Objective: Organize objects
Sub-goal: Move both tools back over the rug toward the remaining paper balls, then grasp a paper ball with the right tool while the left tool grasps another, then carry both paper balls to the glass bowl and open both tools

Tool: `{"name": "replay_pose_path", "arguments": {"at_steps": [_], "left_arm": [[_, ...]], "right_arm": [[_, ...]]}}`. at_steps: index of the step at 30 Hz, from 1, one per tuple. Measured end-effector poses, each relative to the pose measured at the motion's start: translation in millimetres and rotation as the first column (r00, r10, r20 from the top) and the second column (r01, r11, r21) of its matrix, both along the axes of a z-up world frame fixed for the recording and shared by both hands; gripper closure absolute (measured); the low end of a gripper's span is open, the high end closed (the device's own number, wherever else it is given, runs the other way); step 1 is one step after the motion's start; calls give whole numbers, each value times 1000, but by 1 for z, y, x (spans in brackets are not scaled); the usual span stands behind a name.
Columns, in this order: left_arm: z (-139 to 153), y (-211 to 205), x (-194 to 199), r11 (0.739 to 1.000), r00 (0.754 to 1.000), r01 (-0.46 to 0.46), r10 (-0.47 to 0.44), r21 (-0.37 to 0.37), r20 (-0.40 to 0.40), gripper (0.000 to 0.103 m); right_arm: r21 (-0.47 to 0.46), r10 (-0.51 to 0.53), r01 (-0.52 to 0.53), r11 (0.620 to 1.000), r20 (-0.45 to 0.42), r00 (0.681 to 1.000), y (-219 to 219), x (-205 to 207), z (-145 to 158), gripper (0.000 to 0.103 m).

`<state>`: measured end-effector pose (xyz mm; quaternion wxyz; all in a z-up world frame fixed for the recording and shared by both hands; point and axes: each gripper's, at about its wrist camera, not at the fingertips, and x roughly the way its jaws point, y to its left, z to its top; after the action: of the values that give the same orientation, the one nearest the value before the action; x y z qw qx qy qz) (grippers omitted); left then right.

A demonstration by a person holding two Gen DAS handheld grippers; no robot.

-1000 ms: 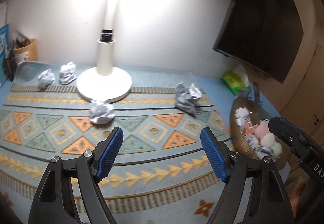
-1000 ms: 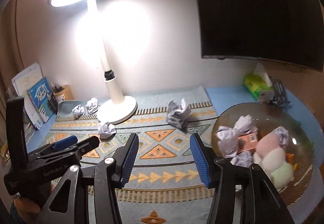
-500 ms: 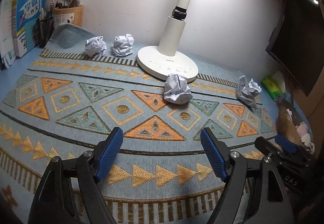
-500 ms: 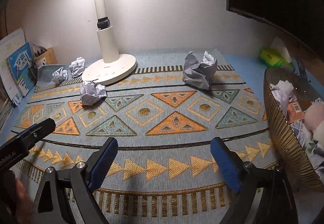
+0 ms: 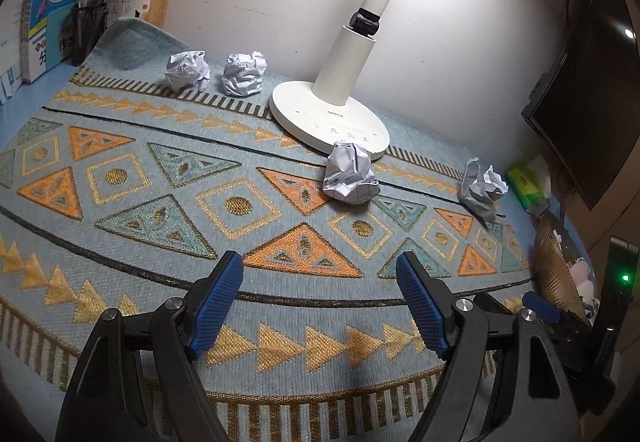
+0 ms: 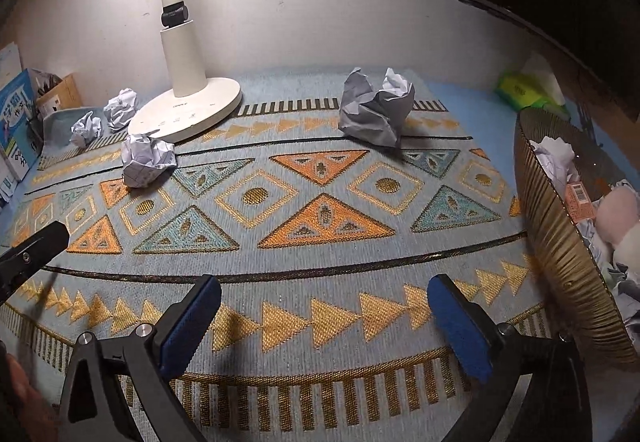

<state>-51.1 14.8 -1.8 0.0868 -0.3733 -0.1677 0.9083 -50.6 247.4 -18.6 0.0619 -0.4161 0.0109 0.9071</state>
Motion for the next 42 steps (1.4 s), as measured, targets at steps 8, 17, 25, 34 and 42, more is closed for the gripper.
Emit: {"name": "replay_pose_path", "arguments": {"at_steps": [8,17,25,34,42], "left_arm": [[2,4,3,1000,1000,6,-6,-29,-9,25],[0,12,-14,997,996,56,-53,-44,69,15],[10,38,-87,979,995,62,-46,-193,89,3],[-8,61,-124,970,989,127,-108,-206,99,43],[-5,57,-113,975,986,161,-154,-155,60,68]], "right_arm": [[-24,-3,3,1000,12,1000,6,-3,2,0],[-152,-90,90,984,2,996,39,-83,44,0],[-89,-233,233,968,18,972,48,-150,17,0],[-153,-223,223,963,21,975,58,-157,-3,44],[-186,-130,109,976,-102,986,44,-135,11,49]]}}
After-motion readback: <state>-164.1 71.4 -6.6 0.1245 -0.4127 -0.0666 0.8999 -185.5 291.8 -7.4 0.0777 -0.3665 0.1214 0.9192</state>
